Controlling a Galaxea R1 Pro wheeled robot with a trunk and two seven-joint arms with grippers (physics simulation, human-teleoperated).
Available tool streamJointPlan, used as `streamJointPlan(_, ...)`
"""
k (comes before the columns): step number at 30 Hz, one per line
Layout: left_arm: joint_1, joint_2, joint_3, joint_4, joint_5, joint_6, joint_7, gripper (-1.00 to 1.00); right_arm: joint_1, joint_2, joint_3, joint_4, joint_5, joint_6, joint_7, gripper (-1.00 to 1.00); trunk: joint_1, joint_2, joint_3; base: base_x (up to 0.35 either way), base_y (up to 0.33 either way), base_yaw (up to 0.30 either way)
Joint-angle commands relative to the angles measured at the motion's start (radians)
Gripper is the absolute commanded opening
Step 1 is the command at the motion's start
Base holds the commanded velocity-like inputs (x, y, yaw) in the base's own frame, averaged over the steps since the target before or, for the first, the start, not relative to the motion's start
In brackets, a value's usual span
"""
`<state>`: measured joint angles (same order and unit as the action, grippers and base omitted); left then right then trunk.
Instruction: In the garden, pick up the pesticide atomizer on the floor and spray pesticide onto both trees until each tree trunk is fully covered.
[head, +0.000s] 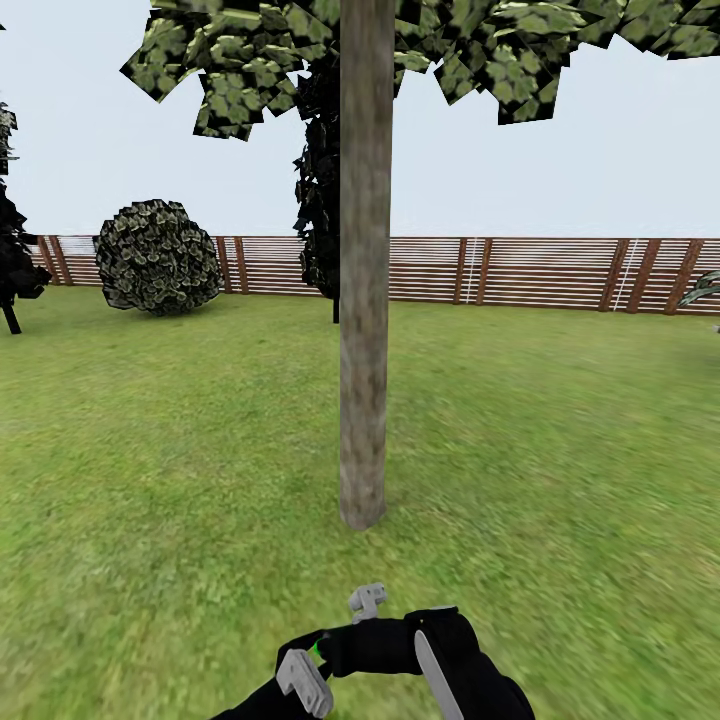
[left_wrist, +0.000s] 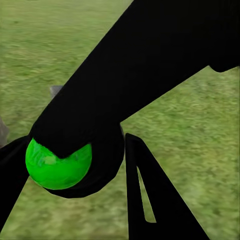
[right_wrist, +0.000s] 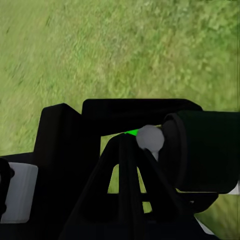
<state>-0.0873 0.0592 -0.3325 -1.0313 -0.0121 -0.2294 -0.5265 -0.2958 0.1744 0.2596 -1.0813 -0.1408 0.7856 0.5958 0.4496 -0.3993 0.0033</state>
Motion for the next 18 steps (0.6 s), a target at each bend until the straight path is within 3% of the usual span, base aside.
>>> streamJointPlan(1, 0.000, 0.001, -0.002, 0.000, 0.001, -0.005, 0.000, -1.00, 0.000, 0.000, 0.000, 0.000, 0.000, 0.004, -0.005, -1.00, 0.000, -0.001, 0.000, 0.000, 0.000, 0.000)
streamJointPlan(12, 0.000, -0.001, -0.002, 0.002, 0.001, -0.005, 0.000, -1.00, 0.000, -0.001, -0.004, -0.002, -0.002, -0.050, -0.017, -1.00, 0.000, -0.001, 0.000, 0.000, 0.000, 0.000)
streamJointPlan(13, 0.000, -0.001, -0.002, 0.002, 0.001, -0.004, 0.000, -1.00, 0.000, -0.011, -0.014, -0.013, -0.061, -0.058, -0.022, -1.00, 0.000, -0.001, 0.000, 0.000, 0.000, 0.000)
streamJointPlan(17, 0.000, -0.001, -0.002, 0.002, 0.001, -0.004, 0.000, -1.00, 0.000, -0.012, -0.016, -0.015, -0.067, -0.058, -0.022, -1.00, 0.000, -0.001, 0.000, 0.000, 0.000, 0.000)
streamJointPlan(18, 0.000, -0.004, -0.002, 0.003, 0.001, -0.004, 0.000, -1.00, 0.000, -0.021, -0.154, -0.210, -0.069, -0.043, -0.021, -1.00, 0.000, -0.001, 0.000, 0.000, 0.000, 0.000)
